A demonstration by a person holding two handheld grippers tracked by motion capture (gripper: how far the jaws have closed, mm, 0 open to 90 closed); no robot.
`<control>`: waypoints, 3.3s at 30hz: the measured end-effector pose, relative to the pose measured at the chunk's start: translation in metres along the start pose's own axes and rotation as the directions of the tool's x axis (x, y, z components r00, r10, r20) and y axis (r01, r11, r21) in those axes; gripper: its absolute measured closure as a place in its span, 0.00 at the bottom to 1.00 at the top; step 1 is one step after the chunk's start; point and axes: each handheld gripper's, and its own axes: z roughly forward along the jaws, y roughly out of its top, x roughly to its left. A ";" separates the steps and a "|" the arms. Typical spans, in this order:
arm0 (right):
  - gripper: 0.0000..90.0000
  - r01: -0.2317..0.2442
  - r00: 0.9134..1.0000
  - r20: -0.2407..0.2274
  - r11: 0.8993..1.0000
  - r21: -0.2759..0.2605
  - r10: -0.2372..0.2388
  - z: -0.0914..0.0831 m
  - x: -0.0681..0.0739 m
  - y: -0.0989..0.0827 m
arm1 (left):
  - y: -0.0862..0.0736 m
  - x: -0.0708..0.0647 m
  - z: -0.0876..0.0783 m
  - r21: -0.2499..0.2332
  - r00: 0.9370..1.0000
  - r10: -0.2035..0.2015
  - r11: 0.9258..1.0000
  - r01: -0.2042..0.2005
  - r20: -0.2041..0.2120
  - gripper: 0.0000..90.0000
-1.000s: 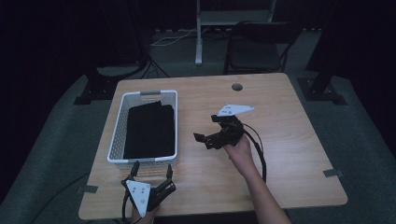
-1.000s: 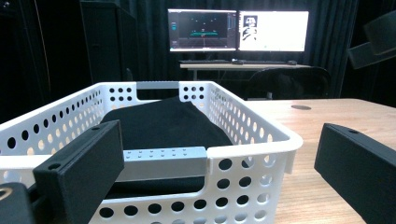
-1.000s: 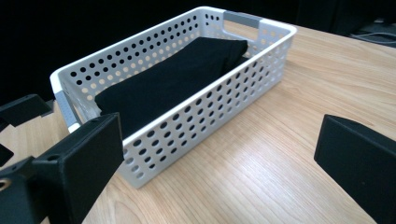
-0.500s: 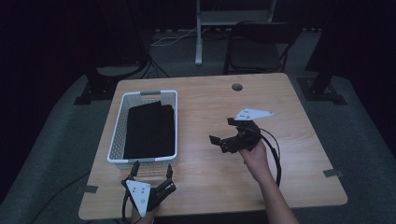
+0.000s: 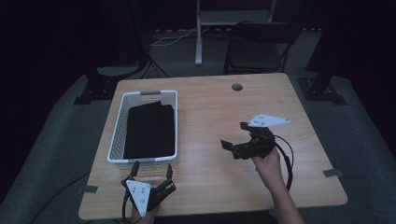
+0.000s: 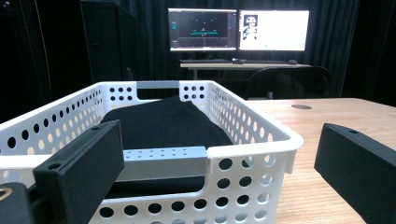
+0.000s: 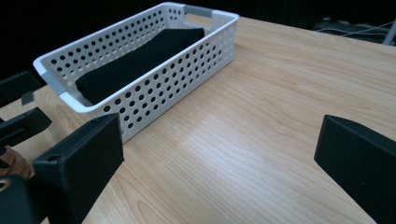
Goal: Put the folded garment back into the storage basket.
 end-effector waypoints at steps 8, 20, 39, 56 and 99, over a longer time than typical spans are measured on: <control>0.01 -0.028 0.999 0.026 0.999 -0.030 0.029 -0.020 -0.012 -0.010 | 0.000 0.000 0.000 0.000 1.000 0.000 1.000 0.000 0.000 0.03; 0.01 -0.041 0.997 0.070 0.998 -0.045 0.044 -0.044 -0.021 -0.026 | 0.000 0.000 0.000 0.000 1.000 0.000 1.000 0.000 -0.002 0.03; 0.01 -0.062 0.991 0.110 0.994 -0.089 0.072 -0.075 -0.036 -0.066 | 0.000 0.000 0.000 0.000 1.000 0.001 1.000 -0.001 -0.002 0.03; 0.01 -0.121 0.977 0.164 0.990 -0.074 0.132 -0.086 -0.050 -0.106 | 0.000 0.000 0.000 -0.001 1.000 0.000 1.000 0.000 -0.002 0.03; 0.01 -0.094 0.906 0.411 0.995 -0.042 0.103 -0.073 -0.050 -0.139 | 0.000 0.000 0.000 -0.001 1.000 -0.001 1.000 0.001 -0.005 0.03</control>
